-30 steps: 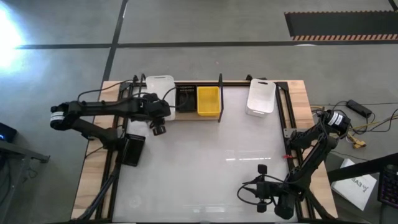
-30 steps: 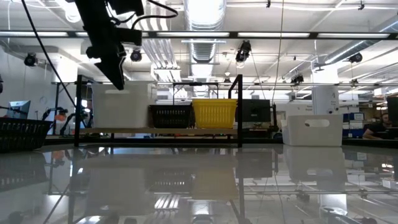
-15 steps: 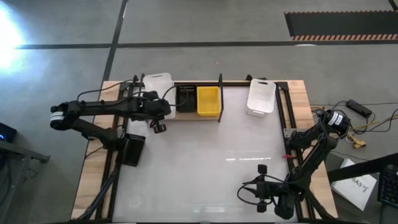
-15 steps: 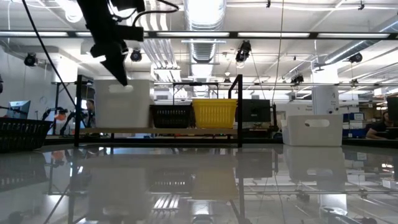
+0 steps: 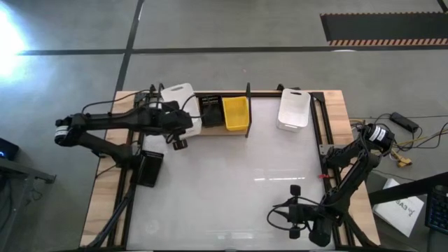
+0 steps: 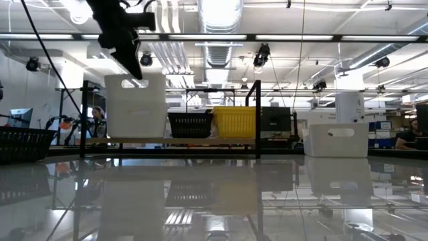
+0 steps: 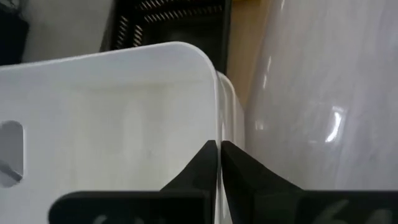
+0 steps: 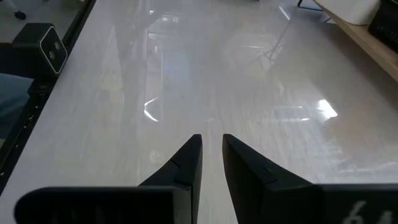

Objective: Stack baskets on shelf by color
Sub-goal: Stack the bottom white bin on top of the white bin

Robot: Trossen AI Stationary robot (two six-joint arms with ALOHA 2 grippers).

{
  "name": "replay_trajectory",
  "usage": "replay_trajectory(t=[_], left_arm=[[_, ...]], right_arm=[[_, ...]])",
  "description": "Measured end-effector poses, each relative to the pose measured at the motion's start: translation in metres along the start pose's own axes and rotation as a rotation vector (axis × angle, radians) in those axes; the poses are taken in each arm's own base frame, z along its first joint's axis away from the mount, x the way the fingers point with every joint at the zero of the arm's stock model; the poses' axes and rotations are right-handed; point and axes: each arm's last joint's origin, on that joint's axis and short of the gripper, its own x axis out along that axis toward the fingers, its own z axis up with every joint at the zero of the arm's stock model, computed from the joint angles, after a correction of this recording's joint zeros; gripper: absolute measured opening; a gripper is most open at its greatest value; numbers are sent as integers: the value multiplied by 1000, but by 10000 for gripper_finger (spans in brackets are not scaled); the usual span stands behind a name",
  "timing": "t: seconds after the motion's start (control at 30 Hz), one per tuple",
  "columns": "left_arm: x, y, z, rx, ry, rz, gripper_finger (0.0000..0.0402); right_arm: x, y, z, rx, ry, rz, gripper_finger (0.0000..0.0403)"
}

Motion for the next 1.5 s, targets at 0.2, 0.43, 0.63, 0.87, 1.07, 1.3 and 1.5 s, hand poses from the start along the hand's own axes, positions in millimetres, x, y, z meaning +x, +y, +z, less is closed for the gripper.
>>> replay_trajectory(t=[0.2, 0.43, 0.63, 0.87, 1.07, 1.3, 1.5], left_arm=[[22, -10, -6, 33, 85, -15, 8], [17, -8, -1, 22, 64, -25, 95], [-5, -1, 10, -111, -35, -49, 155], [10, -36, 12, -43, -60, -288, 132], [43, -54, 1, 30, 96, -174, 90], [55, -58, -11, 109, 268, -88, 65], [48, -51, -19, 124, 337, 35, 61]], right_arm=[[0, 0, 0, 1, 0, 0, 57], [0, 0, 0, 1, -1, 0, 57], [0, 0, 0, 1, -1, 1, 57], [0, 0, 0, 1, 0, 0, 57], [0, 0, -1, 2, -1, 1, 57], [0, -1, -1, 2, -1, 1, 57], [0, -1, -2, 8, -1, 0, 57]])
